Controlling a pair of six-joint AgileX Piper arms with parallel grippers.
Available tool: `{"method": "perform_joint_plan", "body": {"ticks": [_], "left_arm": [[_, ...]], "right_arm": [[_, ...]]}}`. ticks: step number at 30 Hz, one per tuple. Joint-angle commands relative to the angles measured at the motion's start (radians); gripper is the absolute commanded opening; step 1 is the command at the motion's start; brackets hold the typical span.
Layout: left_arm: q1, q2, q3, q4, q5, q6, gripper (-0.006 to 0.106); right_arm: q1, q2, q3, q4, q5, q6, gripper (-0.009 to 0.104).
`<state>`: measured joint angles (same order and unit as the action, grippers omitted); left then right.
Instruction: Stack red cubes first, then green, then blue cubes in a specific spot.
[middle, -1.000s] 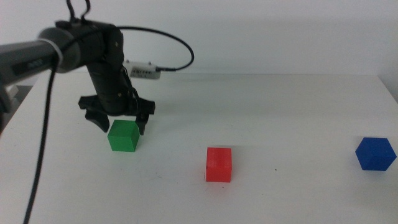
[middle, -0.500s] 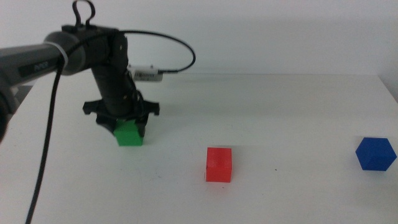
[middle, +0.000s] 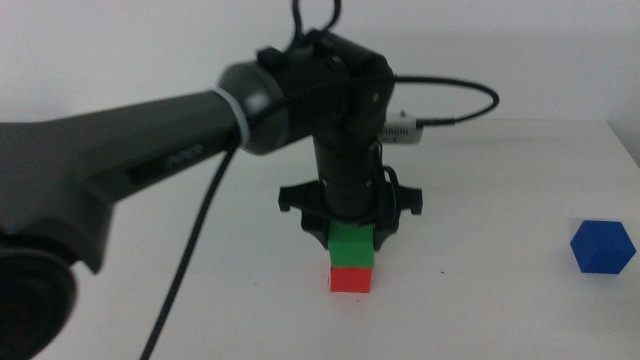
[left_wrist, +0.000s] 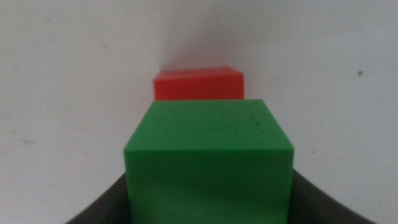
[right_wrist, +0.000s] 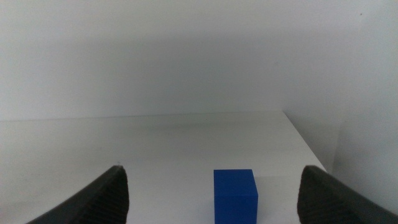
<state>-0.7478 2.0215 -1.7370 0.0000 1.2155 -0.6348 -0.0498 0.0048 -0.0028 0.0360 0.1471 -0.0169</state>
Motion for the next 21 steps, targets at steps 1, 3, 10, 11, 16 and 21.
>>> {"method": "perform_joint_plan", "body": {"ticks": [1, 3, 10, 11, 16, 21], "left_arm": [[-0.003, 0.020, -0.011, -0.016, 0.003, -0.015, 0.013], [-0.001, 0.033, -0.011, -0.016, -0.008, 0.000, 0.013], [0.000, 0.052, -0.011, 0.000, -0.061, 0.000, 0.013], [0.000, 0.051, -0.011, 0.000, -0.064, 0.000, 0.013], [0.000, 0.063, -0.011, 0.010, -0.073, 0.000, 0.013], [0.000, 0.067, -0.011, 0.037, -0.054, 0.000, 0.023]], "right_arm": [[-0.008, -0.005, 0.003, -0.007, -0.012, -0.003, 0.088], [-0.008, -0.005, 0.003, -0.007, -0.012, -0.003, 0.088], [-0.008, -0.005, 0.003, -0.007, -0.012, -0.003, 0.088], [-0.008, -0.005, 0.003, -0.007, -0.012, -0.003, 0.088], [-0.008, -0.005, 0.003, -0.007, -0.012, -0.003, 0.088], [-0.008, -0.005, 0.003, -0.007, -0.012, -0.003, 0.088]]}}
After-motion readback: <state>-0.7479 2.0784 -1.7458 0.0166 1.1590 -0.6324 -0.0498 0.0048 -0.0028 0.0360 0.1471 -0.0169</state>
